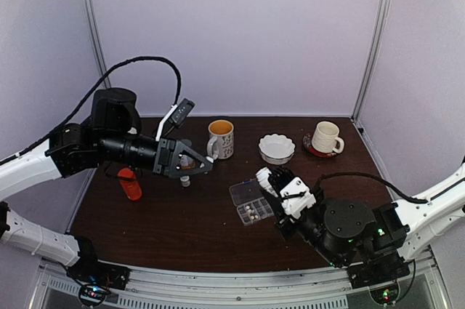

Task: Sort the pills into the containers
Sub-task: Pour the pill into the compartment of the pill container.

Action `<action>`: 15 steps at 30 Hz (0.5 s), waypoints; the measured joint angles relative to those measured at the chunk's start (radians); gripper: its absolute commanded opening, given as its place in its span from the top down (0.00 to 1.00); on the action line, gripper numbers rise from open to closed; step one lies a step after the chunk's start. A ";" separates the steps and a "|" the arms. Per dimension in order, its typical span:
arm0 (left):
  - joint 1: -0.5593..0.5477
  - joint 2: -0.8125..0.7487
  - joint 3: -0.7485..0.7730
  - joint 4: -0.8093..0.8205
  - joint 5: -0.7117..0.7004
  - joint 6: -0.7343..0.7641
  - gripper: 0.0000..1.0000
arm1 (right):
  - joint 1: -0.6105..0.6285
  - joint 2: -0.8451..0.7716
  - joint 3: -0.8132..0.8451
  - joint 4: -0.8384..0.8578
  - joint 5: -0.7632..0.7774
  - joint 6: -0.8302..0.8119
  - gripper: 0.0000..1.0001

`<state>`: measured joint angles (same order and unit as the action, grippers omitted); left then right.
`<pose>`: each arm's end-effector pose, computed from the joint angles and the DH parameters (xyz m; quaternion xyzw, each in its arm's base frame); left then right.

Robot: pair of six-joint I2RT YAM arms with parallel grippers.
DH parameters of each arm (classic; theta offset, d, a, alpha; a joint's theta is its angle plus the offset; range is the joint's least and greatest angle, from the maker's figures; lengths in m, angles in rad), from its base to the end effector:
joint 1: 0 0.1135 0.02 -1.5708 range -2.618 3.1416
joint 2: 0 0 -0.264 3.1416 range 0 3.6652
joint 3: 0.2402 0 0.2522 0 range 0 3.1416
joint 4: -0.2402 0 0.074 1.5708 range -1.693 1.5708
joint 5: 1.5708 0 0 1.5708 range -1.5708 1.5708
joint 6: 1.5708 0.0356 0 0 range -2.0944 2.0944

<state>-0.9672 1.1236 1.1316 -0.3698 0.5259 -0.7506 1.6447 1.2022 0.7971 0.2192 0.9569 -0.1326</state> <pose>0.1262 -0.2146 0.3764 0.2327 0.7739 -0.5552 0.1966 0.0093 0.2680 0.3009 -0.3450 0.6589 0.1310 0.6554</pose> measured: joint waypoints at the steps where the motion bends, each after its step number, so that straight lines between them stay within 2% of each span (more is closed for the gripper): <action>1: 0.000 -0.006 -0.011 -0.009 -0.018 0.011 0.95 | -0.006 -0.010 -0.024 0.005 -0.007 0.018 1.00; 8: 0.000 -0.029 -0.080 -0.065 -0.095 0.062 0.95 | -0.100 -0.078 -0.222 0.079 -0.069 0.169 1.00; 15: 0.000 -0.029 -0.095 -0.066 -0.111 0.077 0.95 | -0.201 -0.124 -0.321 0.129 -0.245 0.280 1.00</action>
<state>-0.9672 1.0950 1.0370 -0.4362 0.4149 -0.6735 1.4441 1.0779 0.4763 0.3481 0.7116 0.1471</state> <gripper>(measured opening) 0.301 0.265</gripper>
